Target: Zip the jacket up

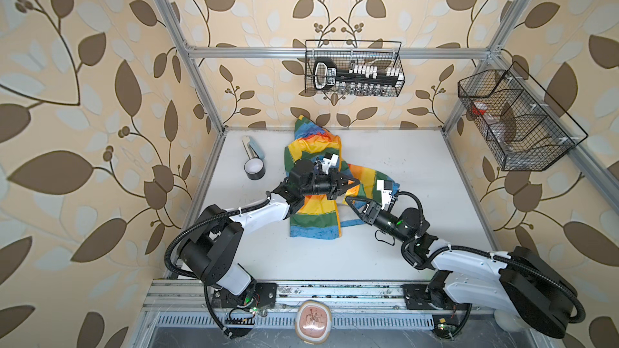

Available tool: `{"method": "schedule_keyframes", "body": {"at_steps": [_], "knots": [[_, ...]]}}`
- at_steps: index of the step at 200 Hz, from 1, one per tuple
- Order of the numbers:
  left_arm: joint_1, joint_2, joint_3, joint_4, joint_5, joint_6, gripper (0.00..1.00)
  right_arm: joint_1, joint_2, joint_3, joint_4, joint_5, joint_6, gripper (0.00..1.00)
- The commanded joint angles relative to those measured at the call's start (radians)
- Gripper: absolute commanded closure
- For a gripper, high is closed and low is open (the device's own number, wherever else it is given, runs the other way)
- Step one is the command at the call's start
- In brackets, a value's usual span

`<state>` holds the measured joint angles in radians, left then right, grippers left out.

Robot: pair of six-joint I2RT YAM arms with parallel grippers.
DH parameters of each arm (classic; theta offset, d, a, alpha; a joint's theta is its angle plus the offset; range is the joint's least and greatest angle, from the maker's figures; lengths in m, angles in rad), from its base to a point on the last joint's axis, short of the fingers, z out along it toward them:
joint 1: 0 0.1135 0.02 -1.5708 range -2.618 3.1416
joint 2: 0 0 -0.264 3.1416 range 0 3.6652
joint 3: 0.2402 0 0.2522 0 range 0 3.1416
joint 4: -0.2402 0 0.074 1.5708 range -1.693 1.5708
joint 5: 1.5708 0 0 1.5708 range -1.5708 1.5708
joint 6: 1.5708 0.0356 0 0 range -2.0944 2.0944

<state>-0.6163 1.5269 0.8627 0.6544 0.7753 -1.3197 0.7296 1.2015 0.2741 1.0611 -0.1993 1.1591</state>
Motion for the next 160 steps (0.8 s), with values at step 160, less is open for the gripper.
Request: {"method": "schedule_keyframes", "body": {"at_steps": [160], "knots": [[-0.005, -0.082, 0.067, -0.021, -0.007, 0.036, 1.0, -0.071, -0.13, 0.03, -0.119, -0.032, -0.042, 0.51]]}}
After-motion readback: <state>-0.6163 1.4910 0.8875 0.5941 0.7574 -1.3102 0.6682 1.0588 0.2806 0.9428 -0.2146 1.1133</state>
